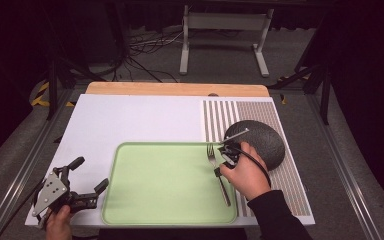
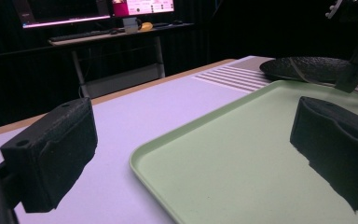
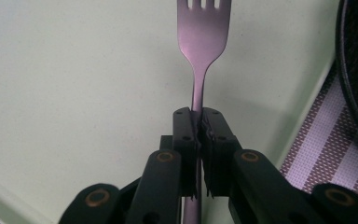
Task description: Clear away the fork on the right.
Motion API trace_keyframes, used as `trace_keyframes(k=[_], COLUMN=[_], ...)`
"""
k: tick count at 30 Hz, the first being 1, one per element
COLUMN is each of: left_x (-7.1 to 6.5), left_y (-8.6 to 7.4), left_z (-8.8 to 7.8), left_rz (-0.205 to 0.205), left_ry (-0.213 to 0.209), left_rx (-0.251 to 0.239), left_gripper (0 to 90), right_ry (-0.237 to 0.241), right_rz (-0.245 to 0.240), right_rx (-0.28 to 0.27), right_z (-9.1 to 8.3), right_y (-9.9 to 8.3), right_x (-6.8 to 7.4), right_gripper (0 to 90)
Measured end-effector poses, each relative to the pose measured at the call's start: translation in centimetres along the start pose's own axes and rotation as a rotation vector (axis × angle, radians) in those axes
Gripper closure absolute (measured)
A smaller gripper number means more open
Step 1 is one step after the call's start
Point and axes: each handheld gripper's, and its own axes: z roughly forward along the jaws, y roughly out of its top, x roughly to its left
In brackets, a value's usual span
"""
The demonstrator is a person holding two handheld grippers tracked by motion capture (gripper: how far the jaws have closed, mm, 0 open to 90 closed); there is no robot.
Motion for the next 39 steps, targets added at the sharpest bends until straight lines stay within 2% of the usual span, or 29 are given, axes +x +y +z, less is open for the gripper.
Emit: trace_keyframes(k=[23,30,36,39], left_x=[0.0,0.0,0.0,0.0], left_y=[0.0,0.0,0.0,0.0], left_z=[0.0,0.0,0.0,0.1], left_rz=[-0.001,-0.002,-0.004,-0.002], left_ry=[-0.002,-0.002,0.001,-0.001], left_rx=[0.001,0.001,0.000,0.001], left_gripper=[1.2,1.2,1.2,1.2], right_ry=[-0.002,0.001,-0.004,0.004], right_rz=[0.036,0.034,-0.006,-0.122], right_rx=[0.030,0.013,-0.028,-0.124], right_z=[1.6,1.1,0.6,0.5], right_y=[0.0,0.2,0.3,0.2], right_x=[-0.6,-0.5,-0.5,-0.2], right_gripper=[83.8,82.3,75.7,57.6])
